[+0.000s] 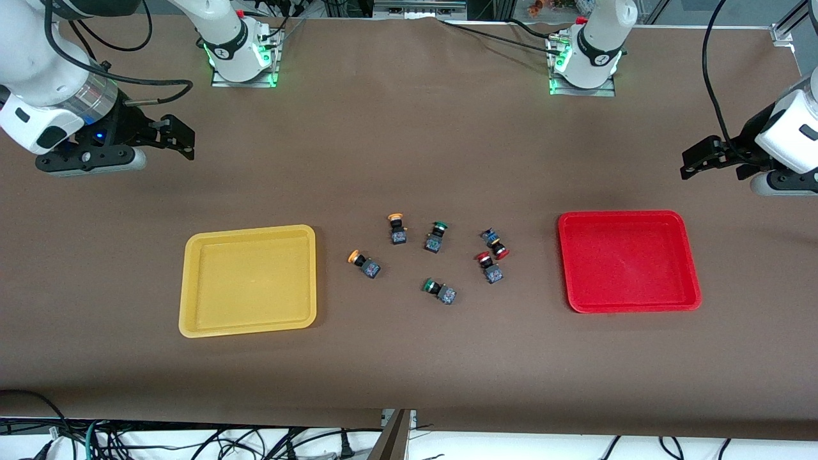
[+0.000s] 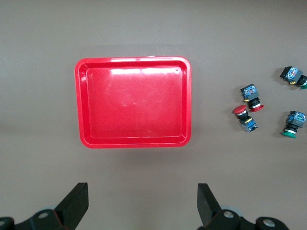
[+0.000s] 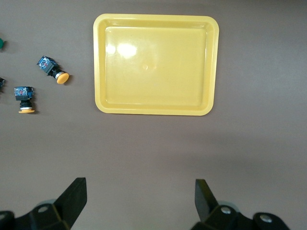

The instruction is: Place red and yellow buttons in trays

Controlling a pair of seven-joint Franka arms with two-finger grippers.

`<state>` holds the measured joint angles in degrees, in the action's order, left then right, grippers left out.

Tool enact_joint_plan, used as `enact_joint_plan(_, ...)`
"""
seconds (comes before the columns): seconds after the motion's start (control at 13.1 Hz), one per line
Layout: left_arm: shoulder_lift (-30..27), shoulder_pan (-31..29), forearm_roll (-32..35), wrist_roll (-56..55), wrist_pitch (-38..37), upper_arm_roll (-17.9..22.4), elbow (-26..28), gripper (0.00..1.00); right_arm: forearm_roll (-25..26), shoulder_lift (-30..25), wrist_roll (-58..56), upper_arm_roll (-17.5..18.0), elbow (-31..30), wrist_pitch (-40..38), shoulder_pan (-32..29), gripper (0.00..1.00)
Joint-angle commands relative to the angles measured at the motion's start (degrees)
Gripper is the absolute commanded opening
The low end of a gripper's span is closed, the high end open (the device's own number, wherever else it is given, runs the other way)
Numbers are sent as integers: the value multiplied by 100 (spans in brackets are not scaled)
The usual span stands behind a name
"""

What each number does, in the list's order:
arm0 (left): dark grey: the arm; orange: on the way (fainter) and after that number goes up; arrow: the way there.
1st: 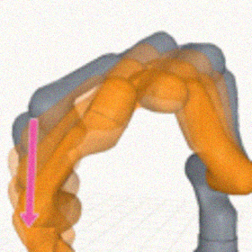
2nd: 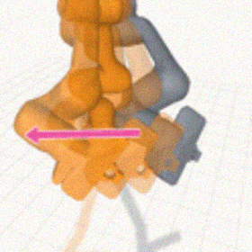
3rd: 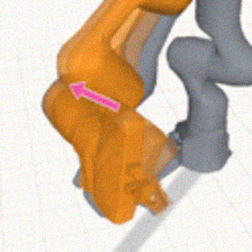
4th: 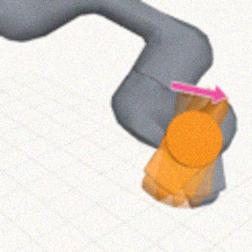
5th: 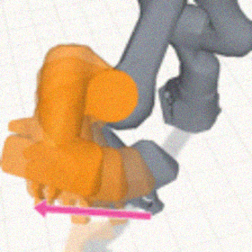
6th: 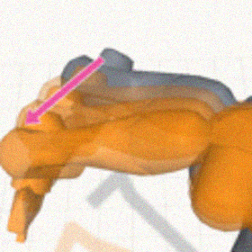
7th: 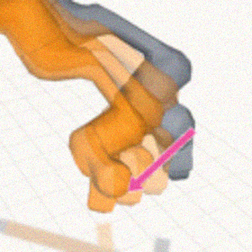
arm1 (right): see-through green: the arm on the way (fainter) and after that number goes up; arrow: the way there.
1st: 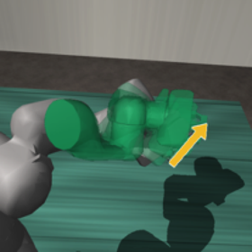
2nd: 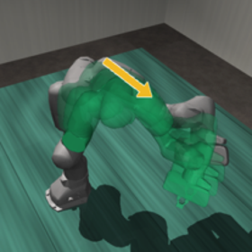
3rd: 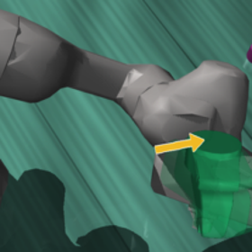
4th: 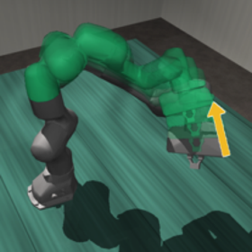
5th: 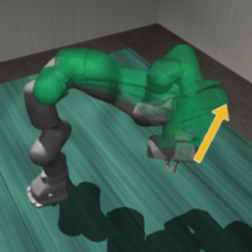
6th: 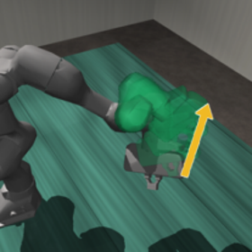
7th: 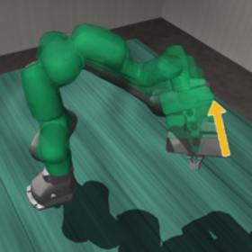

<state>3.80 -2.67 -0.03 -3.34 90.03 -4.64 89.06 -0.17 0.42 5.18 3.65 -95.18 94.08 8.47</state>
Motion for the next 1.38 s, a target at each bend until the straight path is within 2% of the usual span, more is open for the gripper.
enact_joint_plan(0.0,16,12,-68,18,6,-2,-29,100,78,-16,27,65,78,13,23,100)
enact_joint_plan(0.76,51,-5,-85,35,-117,-2,-20,100,62,36,18,57,183,40,129,100)
enact_joint_plan(1.3,51,39,-85,26,-126,-10,-29,100,114,125,35,57,280,-268,252,100)
